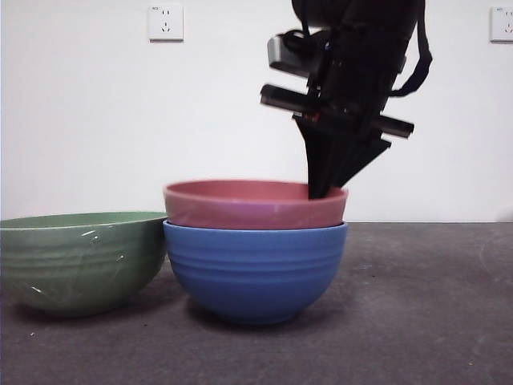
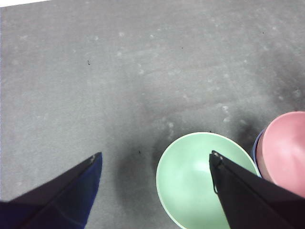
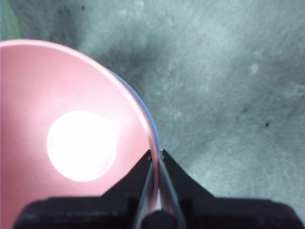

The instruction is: Pick up the green bowl on the top,put the green bowl on the left,pick up the red bowl in the middle,put the red bowl on the right

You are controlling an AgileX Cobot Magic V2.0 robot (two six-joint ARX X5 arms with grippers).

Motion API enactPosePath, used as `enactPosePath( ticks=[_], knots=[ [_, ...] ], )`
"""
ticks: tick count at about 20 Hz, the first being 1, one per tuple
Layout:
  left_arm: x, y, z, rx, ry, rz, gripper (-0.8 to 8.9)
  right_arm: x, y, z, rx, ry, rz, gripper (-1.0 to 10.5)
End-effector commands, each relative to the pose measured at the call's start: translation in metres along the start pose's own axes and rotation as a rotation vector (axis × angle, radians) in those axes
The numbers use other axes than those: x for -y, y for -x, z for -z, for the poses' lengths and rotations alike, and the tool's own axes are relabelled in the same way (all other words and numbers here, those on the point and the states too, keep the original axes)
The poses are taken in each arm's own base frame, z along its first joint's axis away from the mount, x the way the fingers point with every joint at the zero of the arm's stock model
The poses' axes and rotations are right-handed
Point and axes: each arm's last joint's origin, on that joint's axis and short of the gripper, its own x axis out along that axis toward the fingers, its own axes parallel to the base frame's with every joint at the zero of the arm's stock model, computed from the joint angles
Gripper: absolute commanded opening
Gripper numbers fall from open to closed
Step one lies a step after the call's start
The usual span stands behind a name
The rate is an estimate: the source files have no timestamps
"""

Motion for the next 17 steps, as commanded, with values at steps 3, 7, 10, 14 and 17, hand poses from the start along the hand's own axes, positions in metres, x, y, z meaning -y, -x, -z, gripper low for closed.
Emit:
enactPosePath(
  ticks=[3, 7, 10, 14, 17],
  knots=[
    [0.0, 0.0, 0.0, 0.003, -0.009, 0.002, 3.77, -0.002, 0.045, 0.0, 0.137, -0.016, -0.01, -0.1],
    [0.0, 0.0, 0.0, 0.009, -0.008, 0.003, 3.77, 0.006, 0.095, 0.015, 0.221, -0.038, 0.014, -0.1],
    [0.001, 0.0, -0.002, 0.028, -0.006, 0.005, 3.76, 0.02, 0.13, 0.04, 0.207, -0.093, 0.162, -0.1],
    [0.001, 0.0, -0.005, 0.06, -0.002, 0.008, 3.76, 0.044, 0.152, 0.076, 0.085, -0.213, 0.324, -0.1],
    [0.001, 0.0, -0.006, 0.07, 0.0, 0.009, 3.76, 0.056, 0.137, 0.096, 0.056, -0.281, 0.346, -0.1]
  ],
)
